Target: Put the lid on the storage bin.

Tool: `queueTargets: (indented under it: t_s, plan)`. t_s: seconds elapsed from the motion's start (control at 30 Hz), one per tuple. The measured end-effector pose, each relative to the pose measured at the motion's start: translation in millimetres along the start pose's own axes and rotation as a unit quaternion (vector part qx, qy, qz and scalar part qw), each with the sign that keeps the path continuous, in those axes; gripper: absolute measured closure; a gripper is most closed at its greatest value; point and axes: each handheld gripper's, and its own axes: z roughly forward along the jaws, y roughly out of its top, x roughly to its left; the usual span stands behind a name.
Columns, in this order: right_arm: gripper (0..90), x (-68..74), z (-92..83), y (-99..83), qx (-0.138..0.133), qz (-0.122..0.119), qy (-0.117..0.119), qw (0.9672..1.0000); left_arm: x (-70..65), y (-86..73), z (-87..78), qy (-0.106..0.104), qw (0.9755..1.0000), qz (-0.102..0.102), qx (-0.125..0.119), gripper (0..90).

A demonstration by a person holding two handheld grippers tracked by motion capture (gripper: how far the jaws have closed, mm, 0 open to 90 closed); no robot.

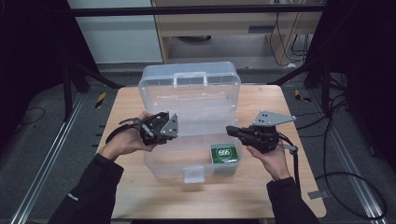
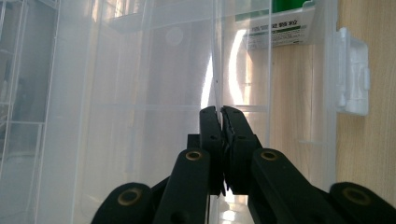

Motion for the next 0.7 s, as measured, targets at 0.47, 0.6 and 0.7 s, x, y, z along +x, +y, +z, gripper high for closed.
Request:
queueTargets:
  t_s: [0.47,0.6,0.7]
  plan:
    - [90.0,-35.4,16.5,14.2,0.001,0.038,-0.058,0.9976,-0.2,-1.0,0.2,-0.005,1.0,-0.003,-0.004,87.0]
    - [90.0,-42.8,20.4,15.9,0.004,0.045,-0.068,0.9967,-1.2,-0.9,0.5,-0.005,1.0,-0.005,-0.004,86.9]
    - [90.0,-48.2,21.5,19.0,-0.008,0.056,-0.075,0.9956,-0.9,-0.5,0.4,-0.004,1.0,-0.002,-0.003,86.9]
